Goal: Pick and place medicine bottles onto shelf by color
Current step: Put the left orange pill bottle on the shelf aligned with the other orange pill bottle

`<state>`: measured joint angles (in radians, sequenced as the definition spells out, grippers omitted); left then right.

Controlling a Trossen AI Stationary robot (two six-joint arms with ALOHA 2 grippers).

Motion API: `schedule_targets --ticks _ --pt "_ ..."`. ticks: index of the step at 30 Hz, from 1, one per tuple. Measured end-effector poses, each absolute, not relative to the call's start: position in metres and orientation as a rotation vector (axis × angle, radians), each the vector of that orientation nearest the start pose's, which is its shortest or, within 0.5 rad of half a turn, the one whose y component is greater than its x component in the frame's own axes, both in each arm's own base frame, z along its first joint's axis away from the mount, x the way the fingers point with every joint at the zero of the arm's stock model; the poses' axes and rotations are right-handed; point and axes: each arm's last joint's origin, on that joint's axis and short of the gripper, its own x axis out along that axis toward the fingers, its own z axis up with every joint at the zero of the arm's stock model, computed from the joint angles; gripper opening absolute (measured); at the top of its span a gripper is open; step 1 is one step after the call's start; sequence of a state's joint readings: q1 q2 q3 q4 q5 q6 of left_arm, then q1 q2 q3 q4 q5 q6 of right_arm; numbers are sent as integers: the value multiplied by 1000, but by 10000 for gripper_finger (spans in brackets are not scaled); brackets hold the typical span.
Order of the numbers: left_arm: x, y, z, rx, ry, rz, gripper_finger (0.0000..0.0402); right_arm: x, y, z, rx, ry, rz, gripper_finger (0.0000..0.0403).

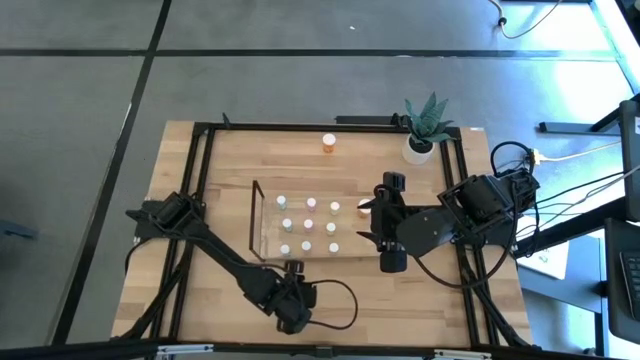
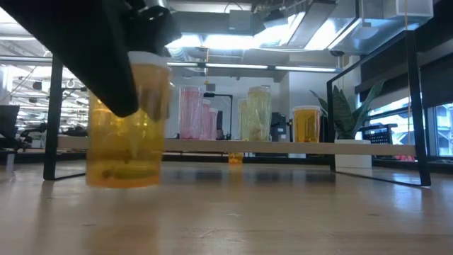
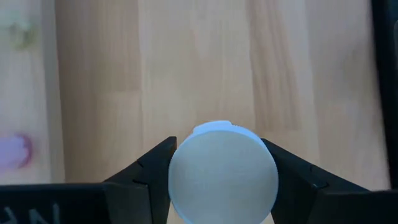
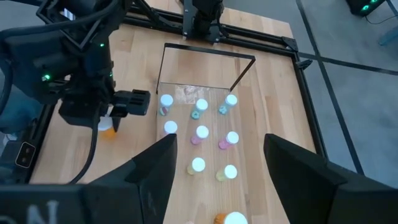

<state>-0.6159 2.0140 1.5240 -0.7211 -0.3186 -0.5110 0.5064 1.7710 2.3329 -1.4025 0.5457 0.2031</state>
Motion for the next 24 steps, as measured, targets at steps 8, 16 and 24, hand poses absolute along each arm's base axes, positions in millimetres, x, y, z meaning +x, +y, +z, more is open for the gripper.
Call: schedule_targets --ticks 8,16,24 --pt "341 -231 179 34 1089 -14 189 278 137 475 -227 715 -111 241" --pt "339 -230 173 13 1084 -7 192 278 137 475 -229 715 -110 241" --pt "339 -230 172 10 1087 -9 233 278 137 475 -227 715 -110 241"
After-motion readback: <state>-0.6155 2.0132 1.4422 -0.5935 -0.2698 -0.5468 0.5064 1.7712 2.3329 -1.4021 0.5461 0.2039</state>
